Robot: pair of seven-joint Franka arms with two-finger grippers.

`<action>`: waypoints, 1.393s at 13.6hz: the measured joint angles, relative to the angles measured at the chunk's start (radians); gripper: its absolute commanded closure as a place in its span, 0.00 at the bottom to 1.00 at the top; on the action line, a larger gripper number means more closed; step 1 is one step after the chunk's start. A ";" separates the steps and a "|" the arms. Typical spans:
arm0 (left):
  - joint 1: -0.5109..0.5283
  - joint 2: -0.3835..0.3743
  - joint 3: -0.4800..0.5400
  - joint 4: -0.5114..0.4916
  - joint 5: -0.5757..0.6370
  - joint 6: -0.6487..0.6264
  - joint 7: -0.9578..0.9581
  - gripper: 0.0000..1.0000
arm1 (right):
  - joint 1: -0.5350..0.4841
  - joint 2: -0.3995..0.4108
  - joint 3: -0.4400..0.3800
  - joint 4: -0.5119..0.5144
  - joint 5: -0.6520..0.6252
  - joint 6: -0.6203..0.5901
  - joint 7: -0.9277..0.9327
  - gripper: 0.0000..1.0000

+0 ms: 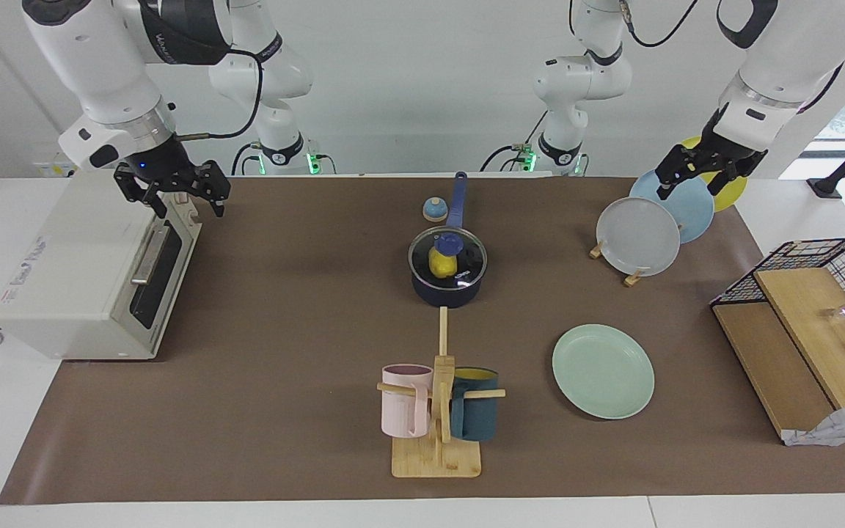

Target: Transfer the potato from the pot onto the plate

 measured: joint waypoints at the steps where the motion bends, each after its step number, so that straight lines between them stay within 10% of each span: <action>1: 0.000 0.000 0.000 0.000 0.000 0.000 0.000 0.00 | 0.000 0.000 0.000 0.000 0.000 0.000 0.000 0.00; 14: 0.000 0.000 0.000 0.000 0.000 0.000 0.000 0.00 | 0.000 0.000 0.011 0.004 0.010 0.008 0.000 0.00; 19: 0.000 0.000 0.000 0.000 0.000 0.000 0.000 0.00 | 0.003 0.000 0.150 0.037 0.033 0.003 0.102 0.00</action>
